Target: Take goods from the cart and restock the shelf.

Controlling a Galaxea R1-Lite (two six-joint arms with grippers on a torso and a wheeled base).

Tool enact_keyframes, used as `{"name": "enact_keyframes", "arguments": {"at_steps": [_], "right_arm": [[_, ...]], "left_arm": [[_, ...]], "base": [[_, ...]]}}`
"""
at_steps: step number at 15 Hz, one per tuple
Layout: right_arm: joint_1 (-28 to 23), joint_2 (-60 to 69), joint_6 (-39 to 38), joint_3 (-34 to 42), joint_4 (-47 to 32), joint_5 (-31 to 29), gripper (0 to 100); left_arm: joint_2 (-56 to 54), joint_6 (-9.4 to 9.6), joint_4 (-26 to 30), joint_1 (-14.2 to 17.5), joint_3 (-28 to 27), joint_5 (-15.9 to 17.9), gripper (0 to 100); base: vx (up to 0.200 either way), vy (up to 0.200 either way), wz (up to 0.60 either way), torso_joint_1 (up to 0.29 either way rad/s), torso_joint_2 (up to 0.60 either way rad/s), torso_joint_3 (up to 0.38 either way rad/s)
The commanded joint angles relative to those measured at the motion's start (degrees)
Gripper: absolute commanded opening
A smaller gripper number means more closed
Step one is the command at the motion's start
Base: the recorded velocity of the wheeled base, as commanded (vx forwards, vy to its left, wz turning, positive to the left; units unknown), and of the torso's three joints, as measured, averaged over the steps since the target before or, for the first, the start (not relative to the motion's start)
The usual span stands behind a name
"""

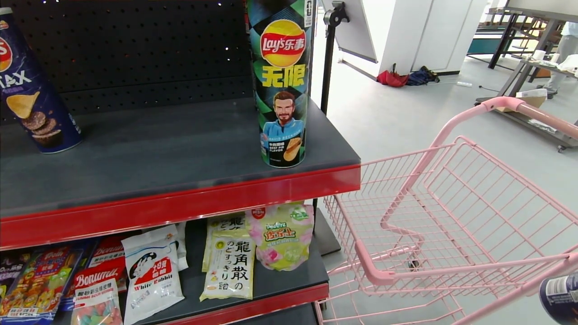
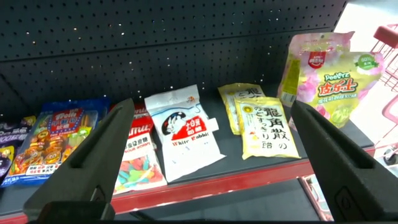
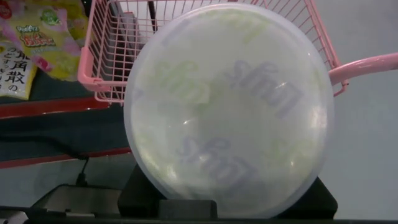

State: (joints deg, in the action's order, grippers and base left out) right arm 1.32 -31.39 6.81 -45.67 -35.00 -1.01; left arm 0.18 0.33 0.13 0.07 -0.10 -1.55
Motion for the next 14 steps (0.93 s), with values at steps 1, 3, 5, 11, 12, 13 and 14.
{"name": "enact_keyframes", "arguments": {"at_steps": [1, 3, 5, 11, 12, 13, 14], "right_arm": [[0.18, 0.72, 0.04, 0.4, 0.02, 0.05, 0], [0.18, 0.8, 0.04, 0.67, 0.02, 0.05, 0], [0.18, 0.89, 0.3, 1.54, 0.46, -0.04, 0], [0.27, 0.45, 1.1, 1.54, 0.63, 0.05, 0], [0.27, 0.37, 1.27, 1.54, 0.63, 0.05, 0], [0.27, 0.37, 1.71, 1.54, 0.63, 0.05, 0], [0.27, 0.28, 1.71, 1.63, 0.72, 0.05, 0]], "left_arm": [[0.08, 0.02, -0.05, 0.01, 0.01, -0.03, 100], [0.08, 0.02, 0.04, 0.01, 0.01, -0.03, 100], [0.08, 0.02, -0.05, 0.01, 0.01, -0.03, 100], [0.08, 0.02, -0.05, 0.01, 0.01, -0.03, 100], [0.08, 0.02, -0.05, 0.01, 0.01, -0.03, 100], [0.08, 0.02, -0.05, 0.01, 0.01, -0.03, 100], [0.08, 0.02, -0.05, 0.01, 0.01, -0.03, 100]], "base": [[0.0, 0.0, 0.0, 0.0, 0.0, 0.0], [0.0, 0.0, 0.0, 0.0, 0.0, 0.0], [0.0, 0.0, 0.0, 0.0, 0.0, 0.0], [0.0, 0.0, 0.0, 0.128, -0.41, -0.282], [0.0, 0.0, 0.0, 0.188, -0.53, -0.359], [0.0, 0.0, 0.0, 0.188, -0.56, -0.369], [0.0, 0.0, 0.0, 0.198, -0.56, -0.364]]}}
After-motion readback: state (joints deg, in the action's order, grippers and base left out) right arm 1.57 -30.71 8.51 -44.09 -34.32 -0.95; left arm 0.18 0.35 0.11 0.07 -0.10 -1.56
